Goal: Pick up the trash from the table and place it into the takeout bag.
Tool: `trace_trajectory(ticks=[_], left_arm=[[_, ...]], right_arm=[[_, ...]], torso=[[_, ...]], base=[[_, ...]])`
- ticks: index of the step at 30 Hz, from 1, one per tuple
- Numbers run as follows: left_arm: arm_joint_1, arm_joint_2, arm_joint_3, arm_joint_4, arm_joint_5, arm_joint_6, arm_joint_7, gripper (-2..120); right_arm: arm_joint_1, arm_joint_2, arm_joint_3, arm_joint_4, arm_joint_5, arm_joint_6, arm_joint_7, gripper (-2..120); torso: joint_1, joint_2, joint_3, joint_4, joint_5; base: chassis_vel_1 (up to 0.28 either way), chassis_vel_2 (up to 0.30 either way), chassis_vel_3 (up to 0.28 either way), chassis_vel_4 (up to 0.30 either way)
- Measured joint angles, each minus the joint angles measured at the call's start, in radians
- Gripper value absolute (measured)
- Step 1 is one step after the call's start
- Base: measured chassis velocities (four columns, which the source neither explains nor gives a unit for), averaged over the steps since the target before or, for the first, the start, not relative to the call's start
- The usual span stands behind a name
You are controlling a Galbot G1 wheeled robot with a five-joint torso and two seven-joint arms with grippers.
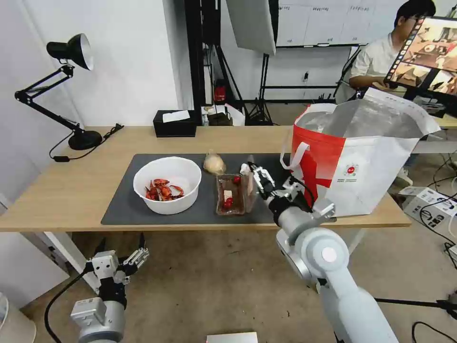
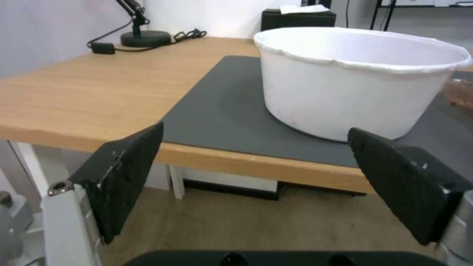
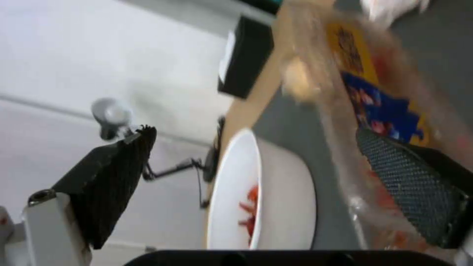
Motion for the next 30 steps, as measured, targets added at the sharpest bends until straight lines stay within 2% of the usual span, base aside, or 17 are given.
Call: trace_trajectory(ticks=[8,17,20,23,24,27,28,29,30], left_arm=[[0.009,-0.005,-0.009,-0.012,0.0,-0.002,-0.001,100],[0.011,-0.006,-0.011,-0.02,-0.001,-0.002,-0.001,100],[0.012,-0.006,-0.011,-0.02,-0.001,-0.002,-0.001,100],[0.012,0.001,-0.013,-0.026,-0.014,-0.002,-0.002,100],[0.012,0.001,-0.013,-0.026,-0.014,-0.002,-0.002,100],[0.012,0.012,-0.017,-0.032,-0.024,-0.002,-0.001,100],[0.012,0.012,-0.017,-0.032,-0.024,-0.002,-0.001,100],[0.011,0.016,-0.019,-0.035,-0.027,-0.003,-0.002,100],[0.011,0.019,-0.021,-0.037,-0.03,-0.004,-0.001,100]], right_arm=[[0.056,0.094,-0.07,-0.133,0.007,-0.03,0.089,100],[0.058,0.054,-0.06,-0.103,0.01,-0.028,0.075,100],[0.065,0.028,-0.046,-0.092,0.003,-0.028,0.036,100],[0.122,-0.047,-0.053,-0.115,-0.173,-0.076,-0.114,100],[0.122,-0.047,-0.053,-0.115,-0.173,-0.076,-0.114,100],[0.224,-0.144,-0.111,-0.208,-0.51,-0.123,-0.375,97],[0.224,-0.144,-0.111,-0.208,-0.51,-0.123,-0.375,97],[0.279,-0.184,-0.141,-0.267,-0.676,-0.13,-0.513,93],[0.326,-0.212,-0.166,-0.319,-0.774,-0.131,-0.618,88]], torso=[[0.0,0.0,0.0,0.0003,0.0],[0.0,0.0,0.0,0.0001,0.0],[0.0,0.0,0.0,0.0,0.0001],[0.0,0.0,0.0,0.0,0.0001],[0.0,0.0,0.0,0.0,0.0001],[0.0,0.0,0.0,-0.0001,0.0005],[0.0,0.0,0.0,-0.0001,0.0005],[0.0,0.0,0.0,0.0001,0.0006],[0.0,0.0,0.0,0.0001,0.0002]], base=[[0.0,0.0,0.0,0.0],[0.0,0.0,0.0,0.0],[0.0,0.0,0.0,0.0],[0.0,0.0,0.0,0.0],[0.0,0.0,0.0,0.0],[0.0,0.0,0.0,0.0],[0.0,0.0,0.0,0.0],[0.0,0.0,0.0,0.0],[0.0,0.0,0.0,0.0]])
